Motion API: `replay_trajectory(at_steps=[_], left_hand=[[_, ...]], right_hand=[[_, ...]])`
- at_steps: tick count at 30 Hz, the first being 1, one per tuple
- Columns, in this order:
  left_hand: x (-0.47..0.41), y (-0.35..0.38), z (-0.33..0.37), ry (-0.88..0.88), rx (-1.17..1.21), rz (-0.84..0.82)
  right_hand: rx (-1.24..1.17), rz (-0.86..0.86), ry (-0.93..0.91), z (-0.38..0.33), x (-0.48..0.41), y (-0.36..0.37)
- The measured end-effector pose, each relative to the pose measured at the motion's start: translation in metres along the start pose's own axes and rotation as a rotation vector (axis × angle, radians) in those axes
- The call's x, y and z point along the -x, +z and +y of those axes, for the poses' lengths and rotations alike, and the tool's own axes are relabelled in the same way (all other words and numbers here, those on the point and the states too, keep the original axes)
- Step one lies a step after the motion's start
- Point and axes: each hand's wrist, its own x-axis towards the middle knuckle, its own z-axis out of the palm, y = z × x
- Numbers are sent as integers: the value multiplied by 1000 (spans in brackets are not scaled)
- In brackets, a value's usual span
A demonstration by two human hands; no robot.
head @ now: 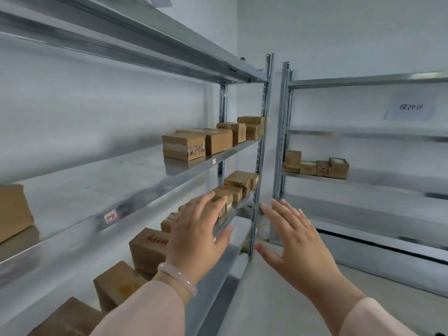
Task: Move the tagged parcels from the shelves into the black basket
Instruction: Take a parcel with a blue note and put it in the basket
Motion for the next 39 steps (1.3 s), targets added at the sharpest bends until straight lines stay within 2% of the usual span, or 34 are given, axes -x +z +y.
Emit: replay_trajectory(at_steps=[7,11,18,24,30,35,39], left_hand=[[-76,49,-27,-36,-26,6],[-119,74,-43,-89,-61,42],[-208,106,-73,-282,-114,128],[-279,123,-100,-437,-214,187],[-309,144,-129,-556,-289,107],[-315,150,-155,-643,-346,-54],[-309,150,-156,-580,-333,19]], right_hand=[[-59,19,-26,44,-81,41],[-130,36,-105,69,-140,71],[-248,23,-305,113,-249,113],[-316,-5,-383,157,-319,123],[-429,-42,-428,167,-353,148],[-494,-53,-453,161,-369,170],[-529,-79,-467,151,-374,176]])
